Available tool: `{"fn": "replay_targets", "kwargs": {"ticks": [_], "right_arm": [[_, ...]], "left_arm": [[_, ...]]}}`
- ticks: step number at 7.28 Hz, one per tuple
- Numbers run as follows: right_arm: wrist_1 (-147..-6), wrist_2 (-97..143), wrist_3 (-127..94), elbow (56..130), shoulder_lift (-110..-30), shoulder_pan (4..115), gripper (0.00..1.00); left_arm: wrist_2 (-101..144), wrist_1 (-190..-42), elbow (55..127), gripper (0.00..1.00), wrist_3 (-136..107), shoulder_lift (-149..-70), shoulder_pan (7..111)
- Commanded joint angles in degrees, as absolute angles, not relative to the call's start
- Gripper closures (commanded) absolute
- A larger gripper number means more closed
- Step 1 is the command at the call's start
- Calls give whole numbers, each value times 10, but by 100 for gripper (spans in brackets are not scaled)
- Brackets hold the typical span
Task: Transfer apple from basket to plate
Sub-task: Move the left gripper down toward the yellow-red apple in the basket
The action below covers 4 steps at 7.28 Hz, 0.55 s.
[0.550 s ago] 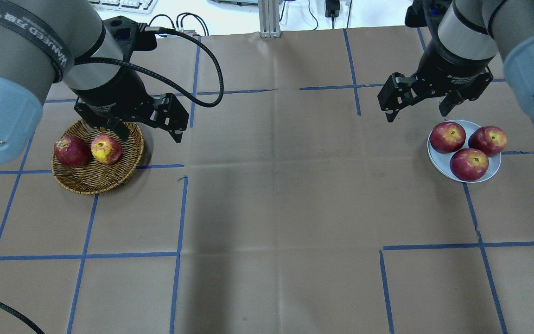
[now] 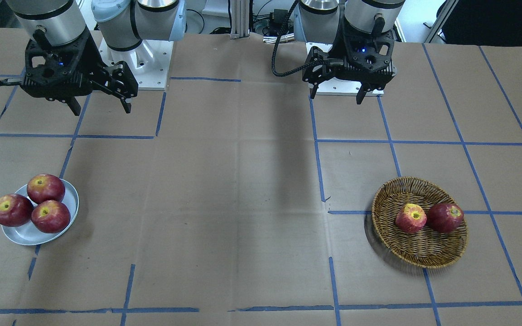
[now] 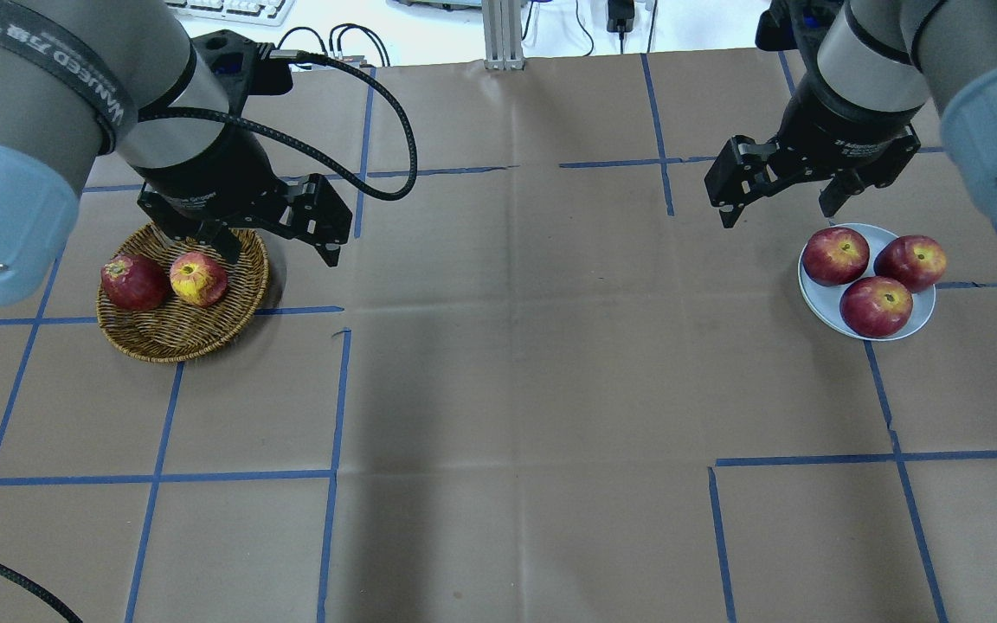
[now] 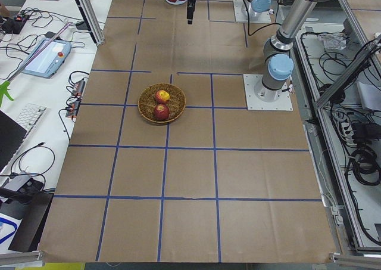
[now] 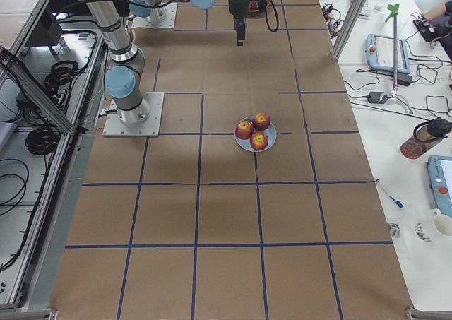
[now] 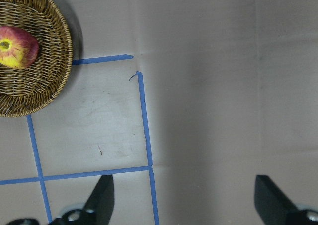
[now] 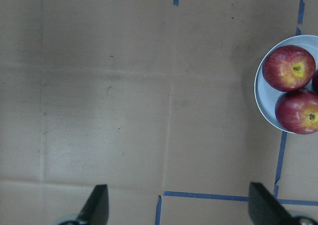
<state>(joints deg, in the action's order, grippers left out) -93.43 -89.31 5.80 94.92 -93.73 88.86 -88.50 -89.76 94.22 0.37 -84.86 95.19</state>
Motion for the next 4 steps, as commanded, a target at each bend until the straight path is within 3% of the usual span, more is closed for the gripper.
{"fn": "replay_targets", "kwargs": {"ticks": [1, 4], "right_arm": [[-934, -892, 58, 949, -937, 889, 0], [-934, -895, 58, 949, -935, 888, 0]], "left_arm": [[-888, -903, 942, 1, 4, -839, 951], [-892, -896, 935, 1, 11, -837, 947]]}}
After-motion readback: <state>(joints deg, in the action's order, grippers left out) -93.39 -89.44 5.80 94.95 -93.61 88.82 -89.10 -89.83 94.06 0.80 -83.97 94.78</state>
